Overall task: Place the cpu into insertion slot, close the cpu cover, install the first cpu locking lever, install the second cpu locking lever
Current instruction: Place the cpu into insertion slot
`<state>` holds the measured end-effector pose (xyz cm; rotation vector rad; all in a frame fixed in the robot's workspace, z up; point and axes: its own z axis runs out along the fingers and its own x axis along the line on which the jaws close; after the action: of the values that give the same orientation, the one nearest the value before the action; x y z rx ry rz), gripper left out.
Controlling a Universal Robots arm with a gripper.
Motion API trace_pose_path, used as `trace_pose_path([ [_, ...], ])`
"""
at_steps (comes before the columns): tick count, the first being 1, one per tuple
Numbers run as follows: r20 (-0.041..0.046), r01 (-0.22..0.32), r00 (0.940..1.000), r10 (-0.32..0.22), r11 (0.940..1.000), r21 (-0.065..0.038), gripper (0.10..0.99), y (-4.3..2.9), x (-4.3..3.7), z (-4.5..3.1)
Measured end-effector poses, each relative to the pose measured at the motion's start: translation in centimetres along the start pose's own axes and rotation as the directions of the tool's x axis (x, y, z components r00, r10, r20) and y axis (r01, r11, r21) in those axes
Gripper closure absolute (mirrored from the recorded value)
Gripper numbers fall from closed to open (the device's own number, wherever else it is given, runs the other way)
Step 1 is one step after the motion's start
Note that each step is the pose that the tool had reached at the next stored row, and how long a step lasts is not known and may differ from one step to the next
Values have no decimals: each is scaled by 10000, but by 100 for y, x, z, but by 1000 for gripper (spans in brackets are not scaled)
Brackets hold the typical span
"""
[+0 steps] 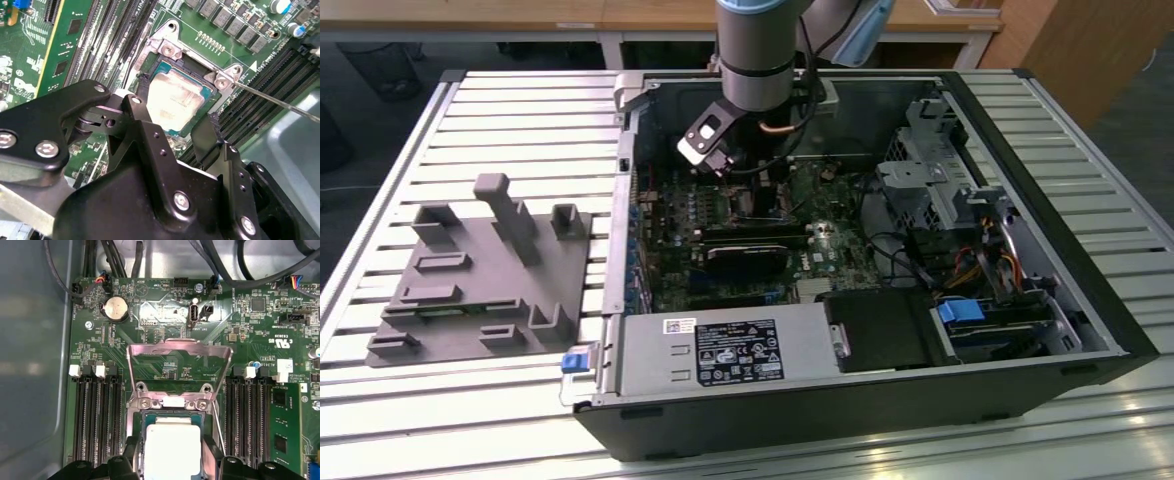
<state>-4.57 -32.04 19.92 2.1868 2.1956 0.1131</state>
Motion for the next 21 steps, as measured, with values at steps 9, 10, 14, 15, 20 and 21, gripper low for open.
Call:
trace_pose_path([
  [9,2,0,10000,0,10000,15,671,7,-37,-55],
  [10,3,-1,10000,1,10000,34,671,14,-38,-63],
  [14,-3,-1,10000,2,10000,83,847,32,-40,-72],
  [15,-1,-1,10000,1,10000,90,906,34,-40,-74],
  [20,0,-2,10000,2,10000,99,980,37,-40,-96],
  [21,0,-2,10000,2,9999,101,980,38,-40,-101],
])
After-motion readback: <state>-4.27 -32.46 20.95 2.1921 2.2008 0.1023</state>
